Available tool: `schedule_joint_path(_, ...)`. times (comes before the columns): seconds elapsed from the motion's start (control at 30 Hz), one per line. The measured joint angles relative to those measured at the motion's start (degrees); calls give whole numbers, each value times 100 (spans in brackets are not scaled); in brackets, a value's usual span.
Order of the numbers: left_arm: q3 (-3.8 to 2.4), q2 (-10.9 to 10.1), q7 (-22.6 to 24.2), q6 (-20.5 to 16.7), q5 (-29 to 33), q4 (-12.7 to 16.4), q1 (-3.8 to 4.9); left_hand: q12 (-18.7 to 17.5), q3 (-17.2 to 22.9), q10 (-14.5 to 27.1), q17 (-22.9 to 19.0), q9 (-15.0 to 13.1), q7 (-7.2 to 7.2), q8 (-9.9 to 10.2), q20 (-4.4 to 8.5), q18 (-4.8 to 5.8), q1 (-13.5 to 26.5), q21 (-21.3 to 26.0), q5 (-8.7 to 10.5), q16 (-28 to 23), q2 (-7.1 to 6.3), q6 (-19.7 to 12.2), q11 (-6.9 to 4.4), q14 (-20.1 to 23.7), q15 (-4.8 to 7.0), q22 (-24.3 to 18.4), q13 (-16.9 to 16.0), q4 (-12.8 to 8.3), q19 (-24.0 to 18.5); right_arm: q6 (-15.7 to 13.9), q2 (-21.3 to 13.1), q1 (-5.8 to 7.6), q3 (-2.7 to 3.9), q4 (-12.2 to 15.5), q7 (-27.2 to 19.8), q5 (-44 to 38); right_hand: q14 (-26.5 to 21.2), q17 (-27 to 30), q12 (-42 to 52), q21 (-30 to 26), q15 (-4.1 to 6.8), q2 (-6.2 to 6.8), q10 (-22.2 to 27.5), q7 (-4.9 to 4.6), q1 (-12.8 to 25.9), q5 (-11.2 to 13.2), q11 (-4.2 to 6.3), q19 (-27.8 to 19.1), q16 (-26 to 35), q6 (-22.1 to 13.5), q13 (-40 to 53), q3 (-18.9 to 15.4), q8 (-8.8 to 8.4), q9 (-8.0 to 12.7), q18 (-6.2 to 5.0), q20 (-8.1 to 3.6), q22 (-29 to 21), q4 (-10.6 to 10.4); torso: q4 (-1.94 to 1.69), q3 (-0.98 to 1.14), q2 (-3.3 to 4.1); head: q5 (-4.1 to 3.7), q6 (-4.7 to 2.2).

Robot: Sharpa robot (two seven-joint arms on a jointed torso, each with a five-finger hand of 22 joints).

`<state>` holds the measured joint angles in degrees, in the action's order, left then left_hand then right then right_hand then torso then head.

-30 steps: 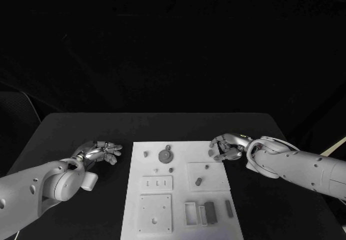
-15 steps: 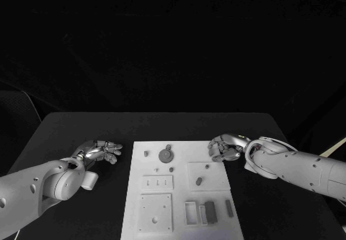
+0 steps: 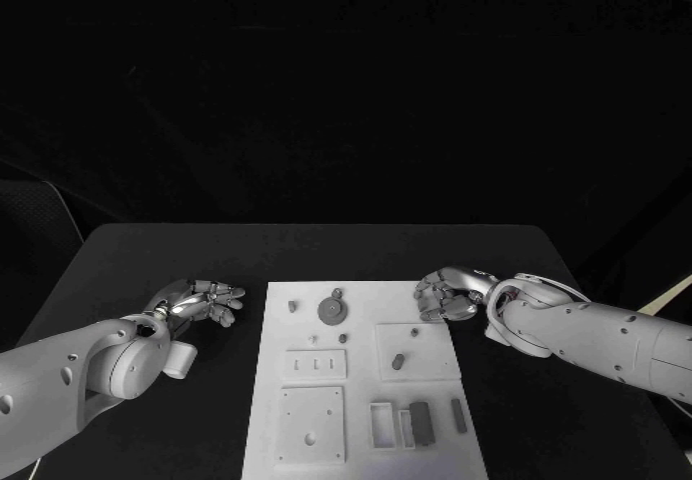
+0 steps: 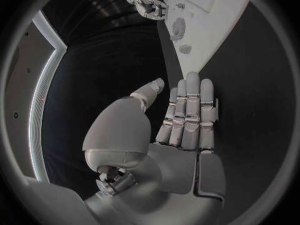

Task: Assemble the parts on the task board

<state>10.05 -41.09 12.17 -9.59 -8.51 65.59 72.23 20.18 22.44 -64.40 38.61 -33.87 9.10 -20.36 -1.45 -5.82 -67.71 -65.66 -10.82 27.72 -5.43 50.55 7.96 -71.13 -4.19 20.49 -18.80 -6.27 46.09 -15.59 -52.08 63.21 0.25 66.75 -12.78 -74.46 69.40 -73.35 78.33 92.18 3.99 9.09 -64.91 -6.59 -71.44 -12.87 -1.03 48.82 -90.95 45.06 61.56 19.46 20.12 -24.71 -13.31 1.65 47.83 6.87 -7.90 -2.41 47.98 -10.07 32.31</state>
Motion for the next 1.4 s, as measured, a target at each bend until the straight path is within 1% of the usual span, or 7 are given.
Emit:
schedule_joint_path(0.3, 0, 1, 0, 0, 0, -4, -1, 0, 0, 0, 6, 0, 0, 0, 0, 0, 0, 0, 0, 0, 0, 0, 0, 0, 0, 1, 0, 0, 0, -29, 38, -3, 4, -54, -15, 20, 51, -53, 22, 0, -13, -53, -1, 2, 41, 0, 0, 0, -45, 68, 6, 24, 66, -19, 3, 0, 0, -23, 1, 3, 0, -1, 10)
schedule_joint_path(0.4, 0, 1, 0, 0, 0, -4, -1, 0, 0, 0, 5, 0, 0, 0, 0, 0, 0, 0, 0, 0, 0, 0, 0, 0, 0, 1, 0, 0, 0, -33, 38, -5, 4, -56, -22, 22, 69, -61, 22, 0, 6, -53, -1, 2, 41, 0, 0, 0, -65, 68, 6, 24, 66, -19, 4, 0, 0, -23, 1, 5, -1, -1, 13)
schedule_joint_path(1.07, 0, 8, 0, 1, 0, -29, -14, 0, 0, 0, 10, 0, 0, 0, -20, -6, 0, 0, 0, 0, 0, 0, 0, 0, 0, -3, 0, 0, 20, -37, 27, -11, 2, -48, -44, 24, 226, -160, 44, 1, 1, -51, -1, 3, 39, 0, 1, 1, -134, 106, 10, 39, 84, -23, 3, -1, 6, -39, 7, 7, -4, 14, 12)
schedule_joint_path(1.17, -1, 7, 2, 1, 0, -29, -14, 0, 0, 0, 10, 0, 0, 0, -19, -6, 0, 0, 0, 0, 0, 0, 0, 0, 0, -3, 0, 0, 20, -37, 26, -11, 2, -48, -45, 24, 226, -160, 44, 1, 1, -57, -1, 23, 34, 0, 1, 1, -147, 126, 17, 39, 83, -24, 3, -1, 6, -39, 6, 6, -4, 14, 8)
schedule_joint_path(1.27, -1, 8, 3, 1, 0, -29, -14, 0, 0, 0, 9, 0, 0, 0, -19, -7, 0, 0, 0, 0, 0, 0, 0, 0, 0, -3, 0, 0, 20, -38, 25, -11, 3, -47, -47, 24, 266, -160, 72, 19, -5, -84, -1, 28, 27, 0, 1, 1, -179, 131, 17, 56, 122, -28, 3, -1, 10, -55, 5, 4, -4, 5, 8)
schedule_joint_path(1.33, -1, 10, 4, 1, 0, -29, -15, 0, 0, 0, 9, 0, 0, 0, -19, -7, 0, 0, 0, 0, 0, 0, 0, 0, 0, -3, 0, 0, 19, -39, 24, -14, 1, -43, -49, 24, 279, -160, 83, 25, 9, -97, -2, 12, 40, 0, 1, 2, -181, 222, 23, 56, 185, -89, 3, -1, 15, -55, 2, 4, -4, 2, 8)
schedule_joint_path(1.4, -1, 11, 4, 1, 0, -30, -16, 0, 0, 0, 9, 0, 0, 0, -19, -7, 0, 0, 0, 0, 0, 0, 0, 0, 0, -3, 0, 0, 20, -39, 21, -15, 1, -43, -51, 24, 298, -160, 83, 25, -11, -128, -2, 12, 8, 0, 1, 1, -218, 222, 26, 75, 186, -75, 3, -1, 15, -74, 2, 0, -4, 0, 11)
